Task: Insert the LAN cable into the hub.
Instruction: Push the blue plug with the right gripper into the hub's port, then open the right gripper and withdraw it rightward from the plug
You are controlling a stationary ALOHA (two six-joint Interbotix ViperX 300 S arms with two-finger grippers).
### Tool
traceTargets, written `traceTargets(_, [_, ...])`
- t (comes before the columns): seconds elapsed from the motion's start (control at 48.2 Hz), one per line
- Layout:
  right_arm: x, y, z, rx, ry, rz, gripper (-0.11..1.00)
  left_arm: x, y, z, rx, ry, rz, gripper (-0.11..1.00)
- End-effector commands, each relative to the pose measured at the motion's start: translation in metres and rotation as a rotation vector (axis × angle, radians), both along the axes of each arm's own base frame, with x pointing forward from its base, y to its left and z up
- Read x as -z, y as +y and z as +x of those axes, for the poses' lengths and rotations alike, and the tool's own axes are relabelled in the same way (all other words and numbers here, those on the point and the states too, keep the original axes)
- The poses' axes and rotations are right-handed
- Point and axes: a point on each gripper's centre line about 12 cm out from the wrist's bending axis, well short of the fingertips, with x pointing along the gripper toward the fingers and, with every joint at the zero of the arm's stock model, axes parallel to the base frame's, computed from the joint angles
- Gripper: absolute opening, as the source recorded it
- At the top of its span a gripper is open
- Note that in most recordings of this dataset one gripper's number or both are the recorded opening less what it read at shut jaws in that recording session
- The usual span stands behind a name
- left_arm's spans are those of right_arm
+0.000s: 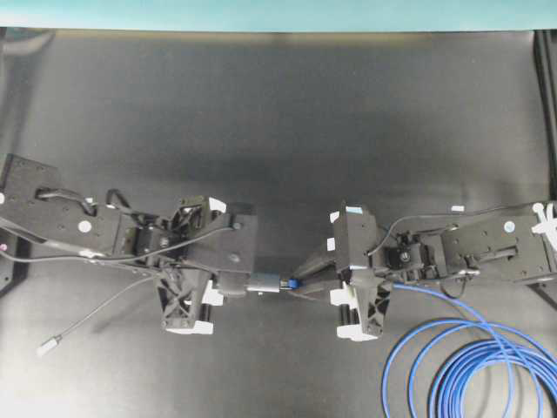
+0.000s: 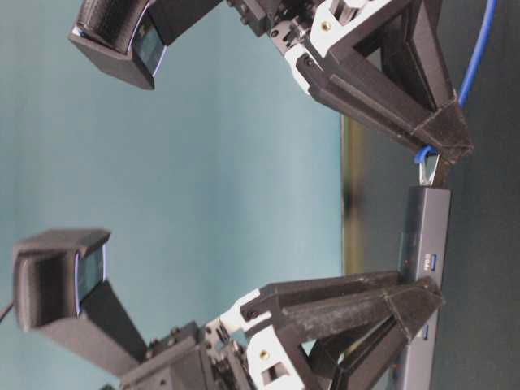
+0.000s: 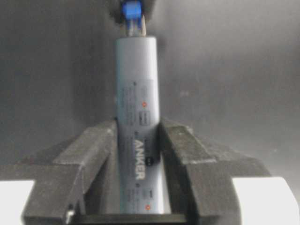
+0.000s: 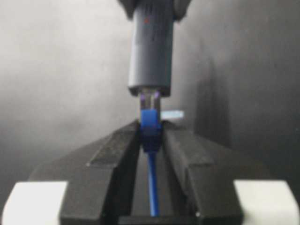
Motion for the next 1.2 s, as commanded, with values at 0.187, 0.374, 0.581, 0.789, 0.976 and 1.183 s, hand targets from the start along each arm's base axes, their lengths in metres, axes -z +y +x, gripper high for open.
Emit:
traceTargets(0.187, [-0.007,-0.001,0.008,0.003,0.004,-0.002,0.13,-0.019,0.0,0.025,-0.005,0.048,0.016,0.28])
traceTargets(0.374, [-0.006,-0.001,0.011,0.005,0.017,-0.003,0.13,-0.025,0.001,0.041,-0.001,0.063,0.03,0.28])
traceTargets(0.581, [-0.01,-0.003,0.014,0.015,-0.013,0.003,0.13,-0.024,0.001,0.046,0.014,0.045,0.042,0.28])
traceTargets(0.789, [-0.011,-0.002,0.013,0.01,-0.024,0.003,0.13,-0.014,0.001,0.037,0.017,0.045,0.041,0.28])
traceTargets(0.976, [-0.007,0.005,0.007,-0.013,-0.004,-0.002,0.13,-0.004,-0.001,0.018,0.018,0.078,0.037,0.28])
traceTargets(1.183, [0.005,0.004,0.0,-0.011,0.041,-0.004,0.14,0.004,-0.002,0.011,0.023,0.102,0.039,0.28])
